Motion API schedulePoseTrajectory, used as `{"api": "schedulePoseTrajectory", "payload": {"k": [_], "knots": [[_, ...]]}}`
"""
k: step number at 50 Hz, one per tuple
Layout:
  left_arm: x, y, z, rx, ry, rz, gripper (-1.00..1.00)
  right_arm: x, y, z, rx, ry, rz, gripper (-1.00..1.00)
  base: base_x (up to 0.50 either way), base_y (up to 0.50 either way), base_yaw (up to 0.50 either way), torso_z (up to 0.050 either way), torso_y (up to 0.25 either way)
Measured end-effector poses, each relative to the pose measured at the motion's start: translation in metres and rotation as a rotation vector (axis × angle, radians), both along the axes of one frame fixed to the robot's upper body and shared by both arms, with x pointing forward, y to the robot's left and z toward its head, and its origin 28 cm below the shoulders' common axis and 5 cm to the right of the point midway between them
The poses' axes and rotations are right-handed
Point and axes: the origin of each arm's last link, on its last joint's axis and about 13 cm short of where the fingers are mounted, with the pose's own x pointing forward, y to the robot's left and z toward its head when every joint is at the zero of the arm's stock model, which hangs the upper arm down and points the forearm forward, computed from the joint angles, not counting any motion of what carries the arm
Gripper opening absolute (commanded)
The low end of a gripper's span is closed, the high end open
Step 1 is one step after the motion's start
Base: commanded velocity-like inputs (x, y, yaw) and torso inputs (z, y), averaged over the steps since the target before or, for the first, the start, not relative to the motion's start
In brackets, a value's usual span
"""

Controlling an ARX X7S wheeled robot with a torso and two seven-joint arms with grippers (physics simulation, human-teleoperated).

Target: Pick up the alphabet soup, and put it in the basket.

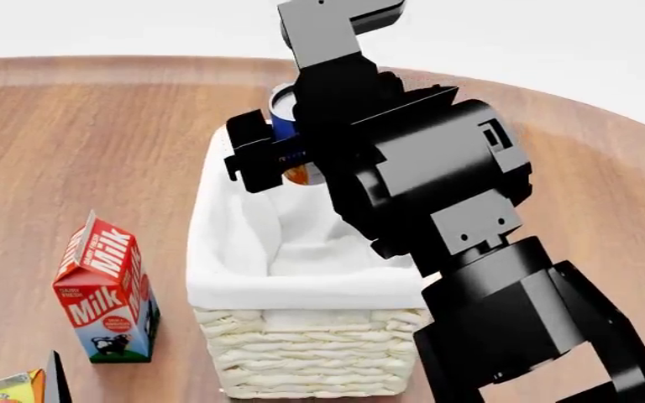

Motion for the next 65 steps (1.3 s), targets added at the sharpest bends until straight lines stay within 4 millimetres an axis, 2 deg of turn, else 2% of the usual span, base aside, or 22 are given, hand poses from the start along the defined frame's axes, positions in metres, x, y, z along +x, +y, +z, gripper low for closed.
{"api": "schedulePoseTrajectory", "payload": {"k": [65], "knots": [[-0.002,0.0001,0.0022,-0.001,-0.01,0.003,1.0,-0.0001,0.0037,-0.0022,-0.012,-0.009,0.014,-1.0,0.0,0.0,0.0,0.0,-0.073]]}}
